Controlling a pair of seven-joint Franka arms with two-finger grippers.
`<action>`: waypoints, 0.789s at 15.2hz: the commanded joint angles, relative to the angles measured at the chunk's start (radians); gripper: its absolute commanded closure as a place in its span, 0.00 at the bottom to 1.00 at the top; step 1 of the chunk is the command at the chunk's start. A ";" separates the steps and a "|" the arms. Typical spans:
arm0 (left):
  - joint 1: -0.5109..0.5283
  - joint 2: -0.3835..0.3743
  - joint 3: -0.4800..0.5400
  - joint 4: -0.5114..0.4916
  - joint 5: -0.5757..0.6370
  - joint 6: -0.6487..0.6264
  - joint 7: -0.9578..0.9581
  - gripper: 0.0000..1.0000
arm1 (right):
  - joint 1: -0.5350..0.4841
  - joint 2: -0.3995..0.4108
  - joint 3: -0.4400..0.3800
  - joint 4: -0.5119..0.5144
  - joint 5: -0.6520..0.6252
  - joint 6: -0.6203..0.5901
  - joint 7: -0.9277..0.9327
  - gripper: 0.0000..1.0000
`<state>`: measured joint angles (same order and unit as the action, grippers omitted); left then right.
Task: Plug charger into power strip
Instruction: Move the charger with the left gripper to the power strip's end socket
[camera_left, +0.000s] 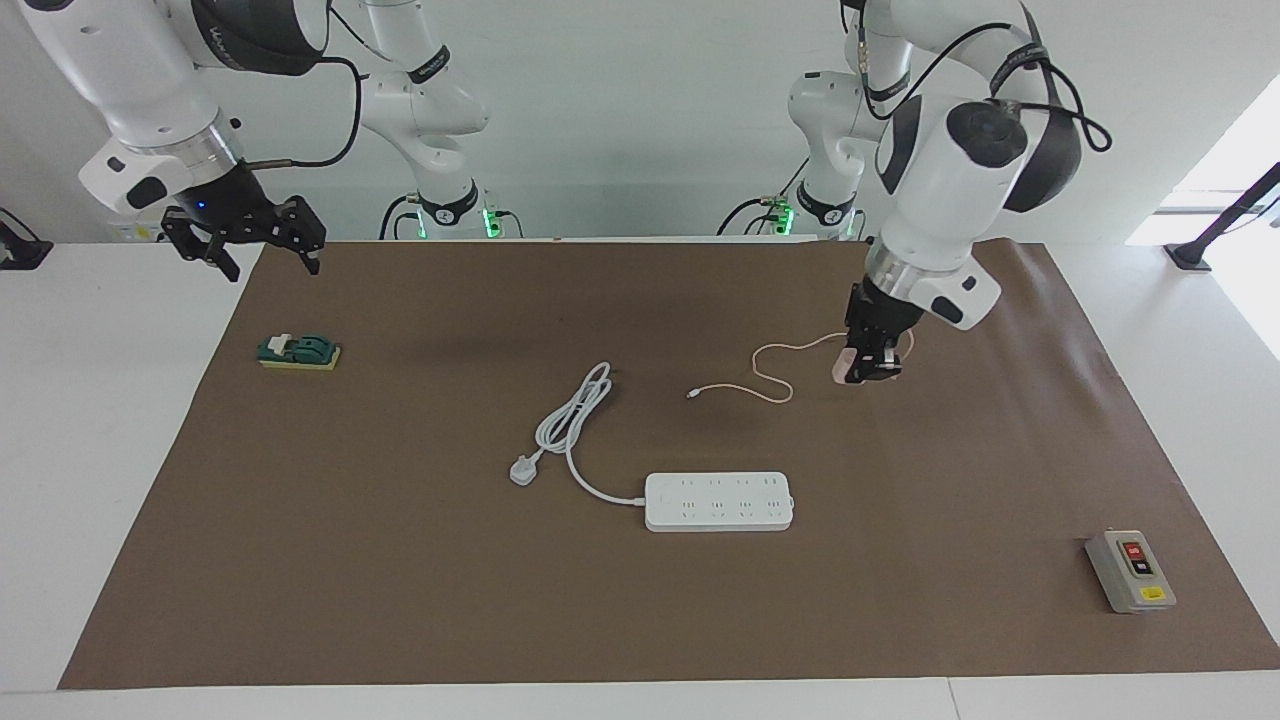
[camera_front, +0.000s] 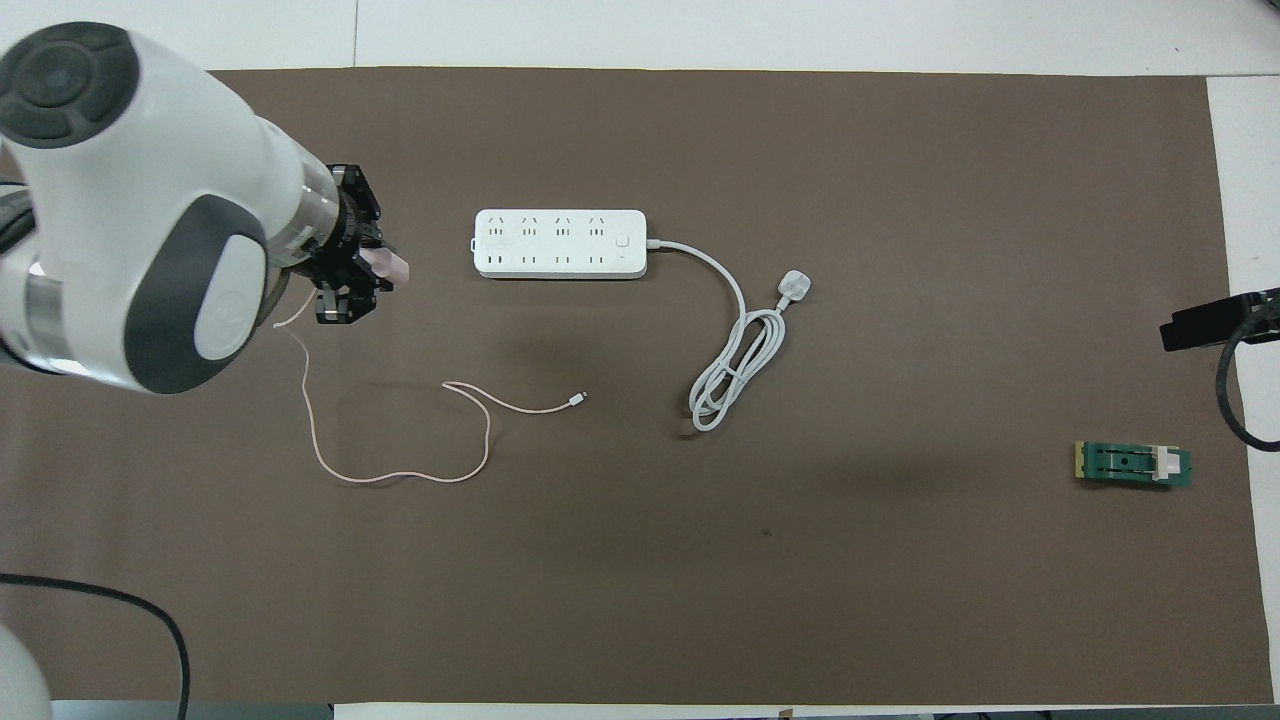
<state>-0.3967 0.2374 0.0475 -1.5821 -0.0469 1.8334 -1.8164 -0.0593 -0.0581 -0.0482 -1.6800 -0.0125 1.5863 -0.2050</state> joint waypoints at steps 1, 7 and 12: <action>-0.030 0.094 0.012 0.080 0.015 0.001 -0.076 1.00 | -0.013 -0.003 0.007 -0.009 -0.007 -0.011 -0.016 0.00; -0.062 0.181 0.008 0.076 -0.011 0.153 -0.135 1.00 | -0.016 0.006 0.004 0.015 -0.017 -0.032 -0.001 0.00; -0.057 0.183 0.008 0.042 -0.011 0.194 -0.086 1.00 | -0.014 0.021 0.005 0.068 -0.020 -0.097 0.002 0.00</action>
<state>-0.4515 0.4244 0.0469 -1.5153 -0.0505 1.9904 -1.9294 -0.0598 -0.0546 -0.0503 -1.6485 -0.0212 1.5154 -0.2048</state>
